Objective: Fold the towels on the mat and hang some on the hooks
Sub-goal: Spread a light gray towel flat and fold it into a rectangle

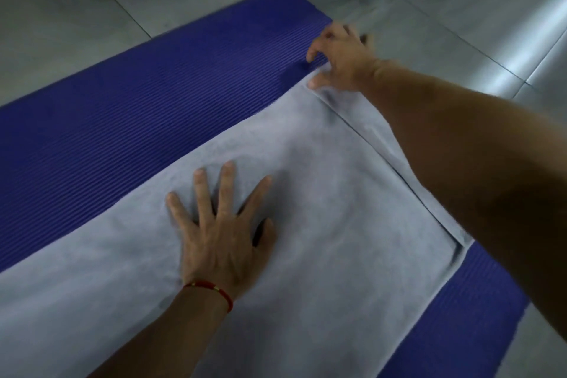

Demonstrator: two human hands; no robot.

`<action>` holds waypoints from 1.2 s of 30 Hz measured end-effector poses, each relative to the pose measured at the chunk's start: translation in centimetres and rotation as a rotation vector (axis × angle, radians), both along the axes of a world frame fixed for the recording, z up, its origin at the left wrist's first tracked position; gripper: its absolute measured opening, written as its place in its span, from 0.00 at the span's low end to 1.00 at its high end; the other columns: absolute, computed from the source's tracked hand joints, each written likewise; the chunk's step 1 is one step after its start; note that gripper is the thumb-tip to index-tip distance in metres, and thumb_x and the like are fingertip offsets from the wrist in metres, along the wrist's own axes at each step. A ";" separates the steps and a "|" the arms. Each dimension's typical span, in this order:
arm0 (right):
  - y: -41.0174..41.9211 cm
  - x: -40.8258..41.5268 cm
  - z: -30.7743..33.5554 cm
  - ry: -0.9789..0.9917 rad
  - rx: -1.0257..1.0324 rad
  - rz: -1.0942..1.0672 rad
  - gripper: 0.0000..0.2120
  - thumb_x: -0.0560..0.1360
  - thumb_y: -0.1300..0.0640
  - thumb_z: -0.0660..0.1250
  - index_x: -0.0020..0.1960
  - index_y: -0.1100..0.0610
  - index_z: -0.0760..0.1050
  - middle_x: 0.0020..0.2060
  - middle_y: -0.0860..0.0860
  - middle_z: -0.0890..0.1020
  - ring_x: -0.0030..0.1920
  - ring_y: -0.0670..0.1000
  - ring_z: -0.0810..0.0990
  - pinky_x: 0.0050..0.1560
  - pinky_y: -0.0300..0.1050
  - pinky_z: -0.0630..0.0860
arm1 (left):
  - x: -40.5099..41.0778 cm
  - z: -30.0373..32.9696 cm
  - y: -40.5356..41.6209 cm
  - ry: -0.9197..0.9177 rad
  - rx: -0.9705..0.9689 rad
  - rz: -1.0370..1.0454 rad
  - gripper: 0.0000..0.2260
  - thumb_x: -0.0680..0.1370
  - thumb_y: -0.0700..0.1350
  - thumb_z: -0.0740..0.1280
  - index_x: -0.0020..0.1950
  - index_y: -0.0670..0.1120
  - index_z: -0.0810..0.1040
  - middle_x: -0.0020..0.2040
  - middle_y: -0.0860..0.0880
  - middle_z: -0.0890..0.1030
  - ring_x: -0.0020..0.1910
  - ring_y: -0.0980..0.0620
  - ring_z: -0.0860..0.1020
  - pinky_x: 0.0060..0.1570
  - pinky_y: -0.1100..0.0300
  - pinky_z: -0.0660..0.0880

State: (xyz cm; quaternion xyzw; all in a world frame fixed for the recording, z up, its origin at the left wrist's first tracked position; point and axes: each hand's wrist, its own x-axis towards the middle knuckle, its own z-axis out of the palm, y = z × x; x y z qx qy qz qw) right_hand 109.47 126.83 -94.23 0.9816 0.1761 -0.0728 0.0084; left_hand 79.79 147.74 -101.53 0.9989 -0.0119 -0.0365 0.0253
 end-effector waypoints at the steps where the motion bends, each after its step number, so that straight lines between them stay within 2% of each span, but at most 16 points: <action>1: -0.5 -0.3 -0.8 0.060 0.013 -0.045 0.30 0.73 0.38 0.71 0.73 0.42 0.69 0.78 0.54 0.60 0.78 0.58 0.56 0.75 0.69 0.53 | 0.0 0.1 0.0 0.001 0.006 -0.003 0.29 0.79 0.63 0.48 0.81 0.64 0.48 0.83 0.44 0.48 0.80 0.32 0.44 0.68 0.22 0.49; 3: -1.6 -1.5 -1.9 0.062 0.112 -0.119 0.33 0.79 0.38 0.63 0.80 0.43 0.58 0.82 0.51 0.52 0.81 0.57 0.51 0.76 0.71 0.51 | 0.1 0.2 -0.1 0.005 0.020 -0.011 0.30 0.79 0.63 0.49 0.81 0.63 0.48 0.83 0.43 0.49 0.80 0.32 0.46 0.67 0.22 0.50; 6: -3.6 -5.6 -3.5 -0.102 0.278 -0.231 0.29 0.84 0.39 0.51 0.82 0.47 0.56 0.83 0.50 0.52 0.82 0.55 0.51 0.78 0.65 0.51 | 0.1 0.2 -0.1 0.009 0.040 -0.009 0.31 0.78 0.62 0.50 0.81 0.62 0.48 0.83 0.43 0.49 0.80 0.31 0.47 0.67 0.22 0.50; 9: -5.6 -9.5 -6.9 0.007 0.097 -0.122 0.33 0.82 0.34 0.40 0.83 0.46 0.44 0.83 0.47 0.44 0.82 0.52 0.42 0.80 0.64 0.43 | 0.1 0.0 -0.1 0.000 0.048 -0.009 0.30 0.78 0.62 0.49 0.81 0.62 0.49 0.83 0.43 0.50 0.80 0.32 0.48 0.67 0.22 0.50; 12: -6.1 -9.0 -6.7 0.111 0.005 -0.075 0.34 0.82 0.33 0.40 0.83 0.46 0.38 0.83 0.48 0.40 0.82 0.54 0.38 0.79 0.65 0.38 | 0.2 -0.1 -0.1 -0.003 0.050 -0.007 0.31 0.78 0.63 0.48 0.81 0.63 0.49 0.83 0.43 0.51 0.80 0.32 0.48 0.67 0.22 0.50; 15: -3.9 -12.5 -4.8 0.033 0.038 -0.132 0.35 0.82 0.33 0.39 0.83 0.47 0.39 0.83 0.52 0.39 0.82 0.57 0.37 0.78 0.67 0.36 | 0.2 -0.5 0.0 0.000 0.064 -0.003 0.31 0.78 0.64 0.47 0.81 0.63 0.47 0.83 0.44 0.50 0.80 0.32 0.48 0.67 0.22 0.50; 18: 0.8 -22.5 -5.5 0.015 0.168 -0.248 0.35 0.81 0.36 0.39 0.84 0.51 0.43 0.83 0.56 0.41 0.82 0.59 0.38 0.78 0.66 0.38 | 0.2 -0.7 -0.1 -0.001 0.065 0.008 0.31 0.77 0.64 0.45 0.81 0.63 0.46 0.83 0.45 0.49 0.80 0.33 0.47 0.68 0.23 0.49; 21: 3.8 -28.9 -7.8 0.008 0.104 -0.284 0.37 0.80 0.35 0.40 0.84 0.53 0.44 0.82 0.59 0.44 0.82 0.63 0.40 0.78 0.68 0.39 | 0.4 -0.8 0.1 0.016 0.039 0.060 0.32 0.78 0.62 0.41 0.82 0.59 0.47 0.83 0.47 0.50 0.81 0.37 0.47 0.71 0.25 0.47; 24: 4.0 -28.8 -8.7 -0.022 0.080 -0.285 0.39 0.79 0.33 0.39 0.84 0.53 0.46 0.82 0.60 0.47 0.82 0.63 0.43 0.78 0.69 0.41 | 0.6 -0.3 0.4 0.029 -0.082 0.117 0.34 0.76 0.60 0.41 0.82 0.52 0.54 0.83 0.49 0.52 0.82 0.42 0.46 0.74 0.29 0.43; 27: 3.7 -28.5 -8.7 -0.043 0.047 -0.255 0.39 0.79 0.33 0.38 0.83 0.52 0.45 0.82 0.59 0.48 0.82 0.63 0.45 0.78 0.69 0.43 | -0.8 0.2 2.4 0.042 -0.191 0.067 0.35 0.75 0.59 0.40 0.81 0.53 0.58 0.83 0.49 0.52 0.82 0.46 0.46 0.77 0.39 0.40; 29: 4.0 -28.6 -8.0 -0.006 -0.008 -0.286 0.38 0.78 0.34 0.37 0.83 0.53 0.45 0.82 0.60 0.49 0.81 0.65 0.47 0.77 0.70 0.46 | -3.4 0.2 6.3 0.035 -0.204 0.051 0.33 0.76 0.57 0.40 0.81 0.55 0.59 0.83 0.50 0.54 0.82 0.46 0.48 0.79 0.44 0.40; 31: 5.6 -29.4 -6.6 0.029 -0.104 -0.291 0.37 0.79 0.36 0.36 0.82 0.54 0.46 0.81 0.61 0.49 0.79 0.67 0.49 0.75 0.72 0.50 | -7.1 0.2 12.0 0.007 -0.193 0.076 0.31 0.78 0.57 0.41 0.81 0.56 0.60 0.82 0.50 0.56 0.82 0.46 0.50 0.79 0.45 0.42; 33: 8.9 -32.3 -5.5 0.047 -0.099 -0.162 0.35 0.80 0.37 0.38 0.82 0.53 0.49 0.80 0.60 0.51 0.78 0.69 0.51 0.72 0.75 0.53 | -11.1 0.4 18.2 0.018 -0.128 0.124 0.29 0.79 0.57 0.41 0.81 0.59 0.57 0.83 0.51 0.55 0.82 0.45 0.50 0.79 0.42 0.45; 36: 16.5 -41.2 -5.8 0.040 0.102 0.202 0.33 0.78 0.39 0.46 0.79 0.50 0.62 0.78 0.59 0.63 0.76 0.68 0.60 0.68 0.77 0.58 | -17.1 0.9 27.0 0.100 -0.017 0.325 0.25 0.83 0.56 0.42 0.81 0.64 0.50 0.83 0.54 0.50 0.82 0.45 0.47 0.75 0.34 0.47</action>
